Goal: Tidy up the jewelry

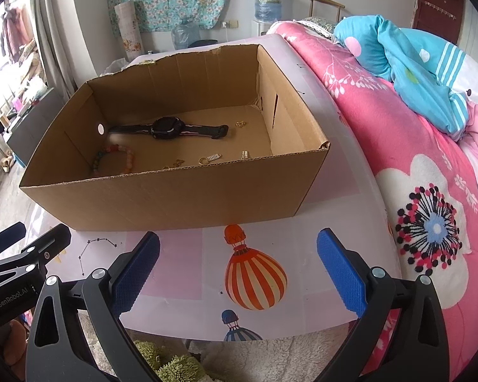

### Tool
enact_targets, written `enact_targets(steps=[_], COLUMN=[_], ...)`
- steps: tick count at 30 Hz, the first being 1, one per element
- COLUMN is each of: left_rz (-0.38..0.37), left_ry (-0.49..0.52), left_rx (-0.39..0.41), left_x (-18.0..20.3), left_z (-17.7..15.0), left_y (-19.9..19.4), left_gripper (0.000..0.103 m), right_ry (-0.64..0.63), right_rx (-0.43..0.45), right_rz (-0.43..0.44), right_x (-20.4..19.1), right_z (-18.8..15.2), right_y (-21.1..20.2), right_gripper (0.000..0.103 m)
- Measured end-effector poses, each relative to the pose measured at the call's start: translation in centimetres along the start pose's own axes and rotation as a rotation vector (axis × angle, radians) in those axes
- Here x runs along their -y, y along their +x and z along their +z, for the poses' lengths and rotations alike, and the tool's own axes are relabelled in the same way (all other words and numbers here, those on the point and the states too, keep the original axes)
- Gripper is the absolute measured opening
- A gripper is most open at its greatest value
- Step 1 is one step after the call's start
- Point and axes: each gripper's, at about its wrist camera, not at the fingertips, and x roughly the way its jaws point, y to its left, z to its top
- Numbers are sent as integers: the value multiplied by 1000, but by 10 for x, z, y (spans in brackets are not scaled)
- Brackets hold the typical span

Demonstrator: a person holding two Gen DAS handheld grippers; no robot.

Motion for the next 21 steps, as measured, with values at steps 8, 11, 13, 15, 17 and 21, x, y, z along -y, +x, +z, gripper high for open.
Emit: enact_targets(steps=[8, 11, 13, 15, 17, 21], left_rz=[0, 1, 1, 2, 2, 4], left_ry=[0, -1, -1, -3, -5, -7], left_rx=[-2, 0, -2, -4, -5, -5], left_x=[1, 0, 0, -1, -1, -1], left_z=[0, 0, 0, -1, -1, -1], left_y=[0, 0, 0, 1, 2, 3], left_gripper=[94, 94, 94, 94, 94, 94], right_ry=[1, 2, 2, 3, 4, 2], right_rx=[-2, -3, -3, -3, -3, -4], right_rz=[-2, -1, -2, -3, -1, -2], right_x=[1, 2, 1, 2, 2, 1], right_z=[-1, -1, -1, -1, -1, -1], right_y=[2, 2, 2, 2, 2, 2], right_gripper=[96, 96, 96, 96, 96, 96])
